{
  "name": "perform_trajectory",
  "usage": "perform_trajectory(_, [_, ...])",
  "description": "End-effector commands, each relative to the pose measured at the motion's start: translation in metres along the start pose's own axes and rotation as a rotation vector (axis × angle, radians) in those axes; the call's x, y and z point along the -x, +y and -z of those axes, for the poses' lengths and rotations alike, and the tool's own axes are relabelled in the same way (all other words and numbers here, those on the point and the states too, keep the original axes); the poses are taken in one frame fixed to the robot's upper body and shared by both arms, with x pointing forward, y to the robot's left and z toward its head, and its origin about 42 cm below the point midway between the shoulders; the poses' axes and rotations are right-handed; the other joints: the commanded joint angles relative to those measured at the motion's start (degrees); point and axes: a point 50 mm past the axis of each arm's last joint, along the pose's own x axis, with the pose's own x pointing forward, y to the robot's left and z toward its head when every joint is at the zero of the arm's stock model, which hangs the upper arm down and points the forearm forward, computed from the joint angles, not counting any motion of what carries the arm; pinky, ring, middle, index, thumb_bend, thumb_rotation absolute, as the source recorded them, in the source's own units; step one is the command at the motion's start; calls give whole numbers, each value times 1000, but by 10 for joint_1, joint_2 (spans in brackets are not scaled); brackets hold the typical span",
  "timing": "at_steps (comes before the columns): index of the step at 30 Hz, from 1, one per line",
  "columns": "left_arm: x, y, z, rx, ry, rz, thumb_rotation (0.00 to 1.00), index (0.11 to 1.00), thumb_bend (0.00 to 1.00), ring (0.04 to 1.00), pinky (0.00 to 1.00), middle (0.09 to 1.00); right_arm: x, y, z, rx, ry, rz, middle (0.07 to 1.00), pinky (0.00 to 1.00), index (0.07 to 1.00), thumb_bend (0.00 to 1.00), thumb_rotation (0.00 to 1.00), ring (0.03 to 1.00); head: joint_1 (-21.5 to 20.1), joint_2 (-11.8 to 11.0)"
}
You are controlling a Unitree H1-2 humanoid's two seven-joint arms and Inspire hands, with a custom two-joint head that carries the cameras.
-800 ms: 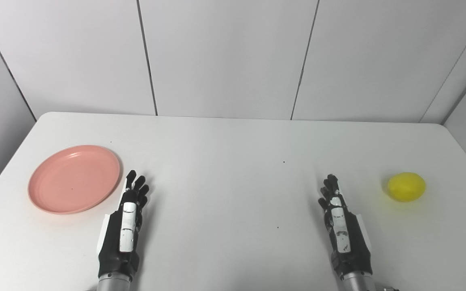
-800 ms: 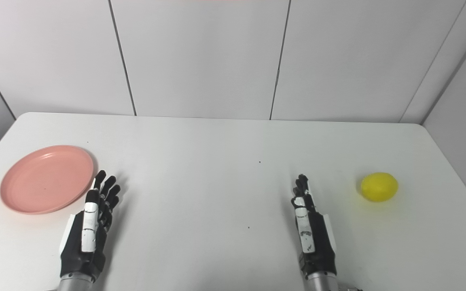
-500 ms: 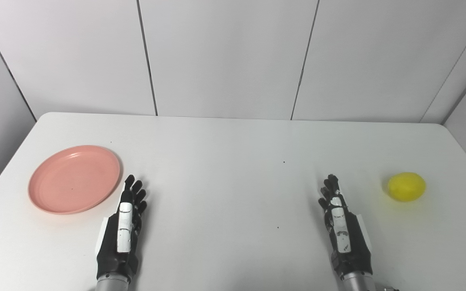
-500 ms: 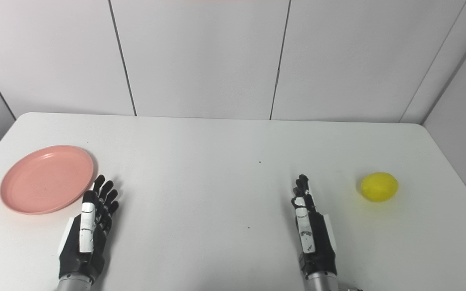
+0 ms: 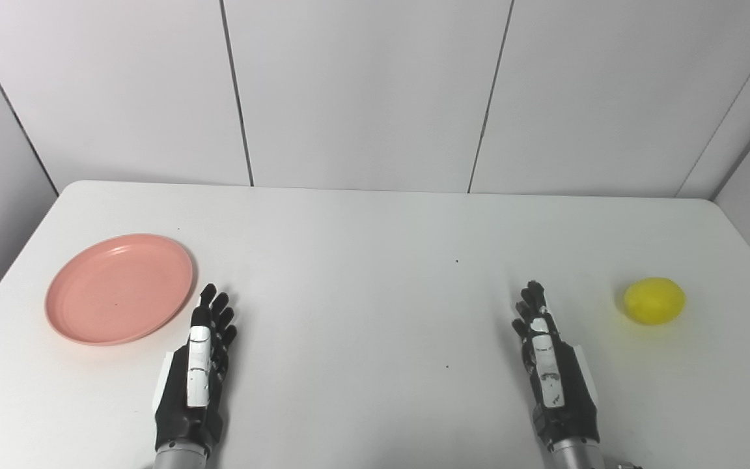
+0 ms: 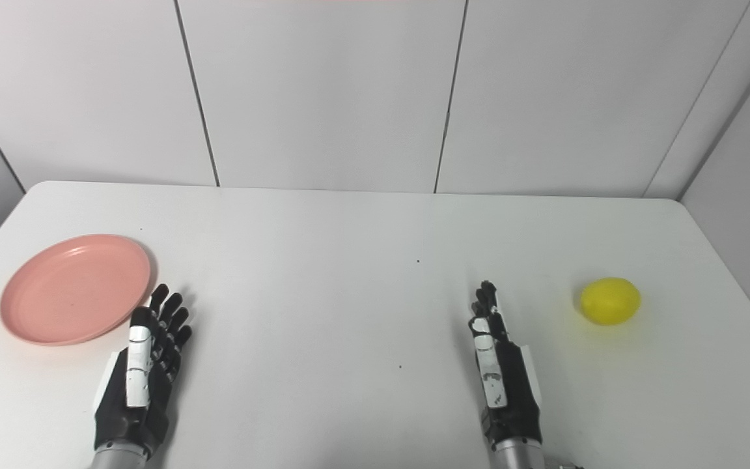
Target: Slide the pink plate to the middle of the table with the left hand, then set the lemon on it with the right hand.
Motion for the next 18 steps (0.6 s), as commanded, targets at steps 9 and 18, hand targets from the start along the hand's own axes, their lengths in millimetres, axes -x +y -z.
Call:
perform_trajectory(9, [15, 3, 6, 2, 27, -21, 1000, 1000, 663, 994, 1000, 1000, 12, -3, 20, -12, 56, -7, 1000, 1000, 996, 863, 958, 1000, 15, -5])
perform_trajectory(18, [15, -13, 18, -5, 31, -18, 1000, 1000, 688, 981, 1000, 986, 14, -24, 27, -12, 58, -21, 1000, 1000, 1000, 839, 968, 1000, 92, -33])
